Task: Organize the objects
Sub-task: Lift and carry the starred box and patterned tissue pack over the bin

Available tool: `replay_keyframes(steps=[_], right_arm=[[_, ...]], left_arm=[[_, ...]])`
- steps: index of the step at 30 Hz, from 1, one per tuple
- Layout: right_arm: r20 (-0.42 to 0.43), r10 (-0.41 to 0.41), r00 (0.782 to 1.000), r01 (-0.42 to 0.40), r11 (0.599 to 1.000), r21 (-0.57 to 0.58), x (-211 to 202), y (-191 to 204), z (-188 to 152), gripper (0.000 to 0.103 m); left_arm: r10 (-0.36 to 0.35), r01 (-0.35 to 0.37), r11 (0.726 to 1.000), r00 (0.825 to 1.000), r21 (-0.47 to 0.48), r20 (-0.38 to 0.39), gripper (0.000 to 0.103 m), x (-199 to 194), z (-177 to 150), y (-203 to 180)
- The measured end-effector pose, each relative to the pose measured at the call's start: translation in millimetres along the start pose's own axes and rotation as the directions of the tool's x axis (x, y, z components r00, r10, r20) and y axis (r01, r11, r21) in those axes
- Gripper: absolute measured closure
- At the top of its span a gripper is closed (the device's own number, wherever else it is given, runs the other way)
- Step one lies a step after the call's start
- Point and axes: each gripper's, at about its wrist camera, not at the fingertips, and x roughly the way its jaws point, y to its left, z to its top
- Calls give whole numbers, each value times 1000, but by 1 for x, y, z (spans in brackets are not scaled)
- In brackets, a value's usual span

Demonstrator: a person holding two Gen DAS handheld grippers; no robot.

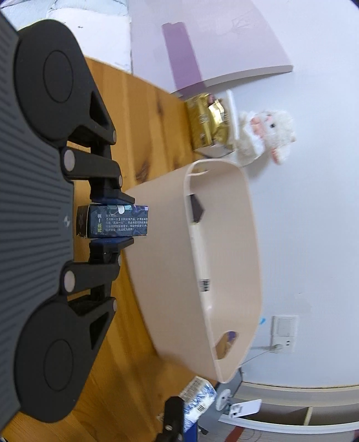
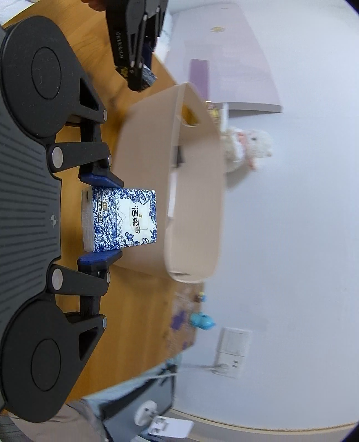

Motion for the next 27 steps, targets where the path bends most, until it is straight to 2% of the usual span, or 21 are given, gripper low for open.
replay_keyframes(steps=[7, 14, 19, 27], right_arm=[[77, -15, 997, 15, 1000, -4, -13, -4, 34, 60], [106, -36, 994, 36, 999, 11, 1, -6, 61, 60], [96, -47, 994, 47, 999, 8, 24, -4, 74, 60], [27, -83, 996, 83, 997, -1, 82, -8, 86, 60]], left_arm=[[17, -16, 1000, 998, -9, 57, 78, -7, 32, 4], [33, -31, 999, 998, -31, 57, 78, 18, 64, 11], [39, -39, 999, 999, -9, 30, 78, 45, 80, 9], [70, -70, 997, 997, -14, -30, 78, 92, 91, 8]])
